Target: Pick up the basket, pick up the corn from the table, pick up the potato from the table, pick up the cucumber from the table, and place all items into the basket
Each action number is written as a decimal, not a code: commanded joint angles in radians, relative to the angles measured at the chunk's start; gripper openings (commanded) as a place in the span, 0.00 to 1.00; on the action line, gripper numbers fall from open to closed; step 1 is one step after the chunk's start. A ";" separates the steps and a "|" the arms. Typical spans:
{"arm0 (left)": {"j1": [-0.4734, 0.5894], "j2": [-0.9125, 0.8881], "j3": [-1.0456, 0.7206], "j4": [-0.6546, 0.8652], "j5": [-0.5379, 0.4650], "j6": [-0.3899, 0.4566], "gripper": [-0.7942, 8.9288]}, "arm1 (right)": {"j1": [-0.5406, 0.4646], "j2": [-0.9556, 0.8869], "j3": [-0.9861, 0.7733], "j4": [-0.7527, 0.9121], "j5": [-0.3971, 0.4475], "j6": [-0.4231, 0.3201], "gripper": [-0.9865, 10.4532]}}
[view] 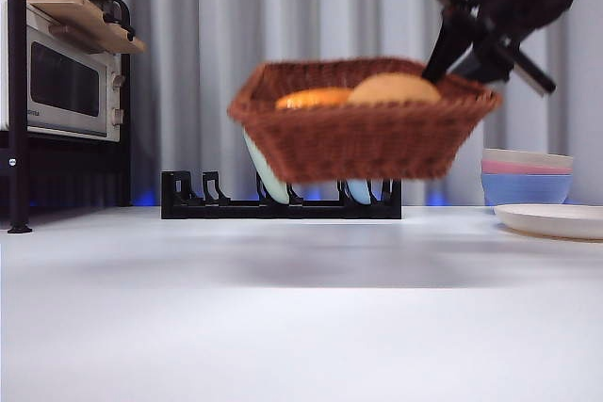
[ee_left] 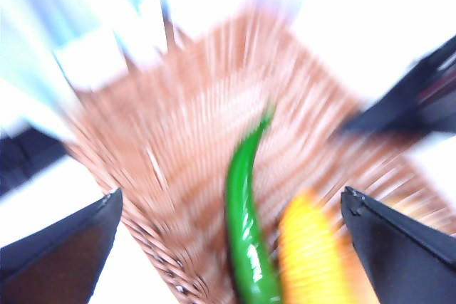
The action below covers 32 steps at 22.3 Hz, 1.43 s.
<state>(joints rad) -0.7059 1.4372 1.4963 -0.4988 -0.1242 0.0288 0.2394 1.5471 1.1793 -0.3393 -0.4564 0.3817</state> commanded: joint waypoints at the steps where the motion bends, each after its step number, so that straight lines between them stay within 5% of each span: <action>1: -0.002 -0.085 -0.003 -0.013 0.002 -0.004 0.76 | 0.001 0.068 0.006 -0.005 -0.013 0.005 0.08; 8: -0.002 -0.297 -0.003 -0.072 0.001 -0.004 0.76 | 0.032 0.227 0.006 -0.063 -0.008 -0.037 0.11; 12: -0.002 -0.341 -0.003 -0.112 0.000 -0.002 0.76 | 0.029 0.225 0.006 -0.053 -0.002 -0.043 0.46; 15: -0.001 -0.341 -0.003 -0.159 -0.009 0.002 0.75 | 0.017 0.163 0.008 -0.060 0.112 -0.096 0.53; 17: 0.000 -0.341 -0.003 -0.206 -0.013 0.032 0.58 | 0.016 0.080 0.008 -0.084 0.177 -0.139 0.52; 18: 0.000 -0.341 -0.003 -0.236 -0.027 0.059 0.39 | 0.016 0.027 0.008 -0.097 0.179 -0.161 0.49; 20: 0.001 -0.341 -0.003 -0.303 -0.060 0.104 0.06 | 0.017 -0.079 0.008 -0.124 0.177 -0.209 0.28; 23: 0.002 -0.341 -0.006 -0.369 -0.076 0.116 0.07 | 0.021 -0.228 0.008 -0.182 0.175 -0.312 0.07; 32: 0.002 -0.456 -0.257 -0.278 -0.137 0.133 0.07 | 0.043 -0.486 -0.071 -0.175 0.241 -0.399 0.07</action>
<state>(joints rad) -0.7059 0.9993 1.2793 -0.7921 -0.2554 0.1497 0.2779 1.0756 1.1389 -0.5171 -0.2249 0.0105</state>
